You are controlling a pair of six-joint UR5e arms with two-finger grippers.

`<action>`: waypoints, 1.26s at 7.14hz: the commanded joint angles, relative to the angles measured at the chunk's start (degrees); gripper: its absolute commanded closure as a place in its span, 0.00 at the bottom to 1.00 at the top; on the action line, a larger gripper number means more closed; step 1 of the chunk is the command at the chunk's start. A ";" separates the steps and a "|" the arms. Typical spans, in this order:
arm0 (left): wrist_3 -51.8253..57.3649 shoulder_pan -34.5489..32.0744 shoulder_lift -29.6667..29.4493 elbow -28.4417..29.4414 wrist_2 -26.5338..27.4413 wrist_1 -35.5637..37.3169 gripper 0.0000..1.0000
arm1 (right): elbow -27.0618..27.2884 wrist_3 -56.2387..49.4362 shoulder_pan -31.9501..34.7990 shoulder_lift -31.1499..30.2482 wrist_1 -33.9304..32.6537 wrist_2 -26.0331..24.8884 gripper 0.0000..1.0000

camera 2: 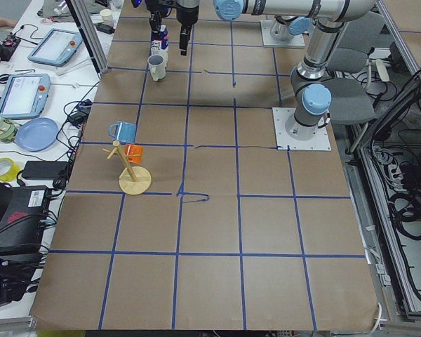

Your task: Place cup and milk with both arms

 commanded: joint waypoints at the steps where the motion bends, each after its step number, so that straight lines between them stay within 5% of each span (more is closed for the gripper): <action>1: 0.00 -0.05 0.00 -0.02 0.00 0.00 0.00 | 1.09 0.27 -0.02 -0.73 -0.62 -0.35 0.05; 6: -0.26 -0.05 0.00 -0.03 0.00 0.00 0.00 | 3.11 -6.01 -0.46 -20.20 14.10 -6.50 0.00; 9: -0.44 -0.05 -0.08 -0.03 0.00 0.00 0.00 | 20.82 -11.33 -2.21 -36.90 15.63 -13.95 0.00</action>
